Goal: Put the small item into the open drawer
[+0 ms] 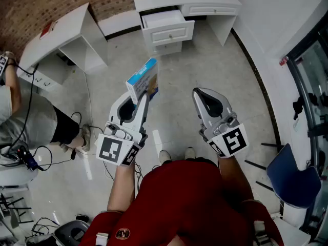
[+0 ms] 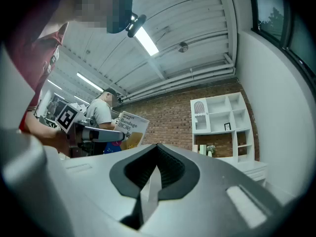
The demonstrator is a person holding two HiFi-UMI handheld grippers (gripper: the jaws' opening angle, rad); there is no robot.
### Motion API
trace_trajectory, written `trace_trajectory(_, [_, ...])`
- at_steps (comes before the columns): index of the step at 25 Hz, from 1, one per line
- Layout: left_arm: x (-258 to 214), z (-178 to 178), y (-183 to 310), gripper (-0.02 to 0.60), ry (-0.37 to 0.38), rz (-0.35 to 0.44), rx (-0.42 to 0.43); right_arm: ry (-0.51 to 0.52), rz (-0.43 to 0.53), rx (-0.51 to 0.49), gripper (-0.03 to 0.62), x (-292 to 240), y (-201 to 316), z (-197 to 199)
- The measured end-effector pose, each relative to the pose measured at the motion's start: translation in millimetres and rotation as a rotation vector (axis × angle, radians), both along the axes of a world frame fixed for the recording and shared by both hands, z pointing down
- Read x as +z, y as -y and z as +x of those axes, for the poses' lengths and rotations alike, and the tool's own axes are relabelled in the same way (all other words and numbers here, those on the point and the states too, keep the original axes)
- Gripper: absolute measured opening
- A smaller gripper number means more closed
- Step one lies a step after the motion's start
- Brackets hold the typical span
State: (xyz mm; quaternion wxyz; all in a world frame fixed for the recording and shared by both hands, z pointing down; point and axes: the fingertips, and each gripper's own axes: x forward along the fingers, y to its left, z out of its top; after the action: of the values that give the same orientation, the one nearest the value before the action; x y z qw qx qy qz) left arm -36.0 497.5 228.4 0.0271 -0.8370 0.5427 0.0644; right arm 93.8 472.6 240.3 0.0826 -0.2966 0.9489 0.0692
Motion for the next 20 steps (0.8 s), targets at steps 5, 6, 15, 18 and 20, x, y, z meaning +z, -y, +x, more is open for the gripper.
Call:
trace_trajectory(5, [-0.4, -4.8, -5.2, 0.078, -0.006, 0.006, 0.001, 0.019, -0.013, -0.013, 0.011, 0.6, -6.0, -2.9])
trace_trajectory(6, [-0.7, -6.1, -6.0, 0.078, -0.007, 0.007, 0.001, 0.02, -0.013, -0.009, 0.011, 0.4, -6.2, -3.0])
trace_trajectory(15, [3.4, -67.2, -16.6, 0.078, -0.044, 0.032, 0.012, -0.016, -0.009, 0.037, 0.011, 8.5, -14.6, -51.6])
trace_trajectory(18, [7.8, -79.6, -12.2, 0.078, -0.057, 0.024, 0.014, -0.035, -0.016, 0.044, 0.011, 12.6, -9.9, -62.0])
trace_trajectory(20, [9.2, -87.6, -7.4, 0.078, -0.059, 0.018, 0.015, -0.039, -0.021, 0.047, 0.012, 13.7, -3.0, -68.4])
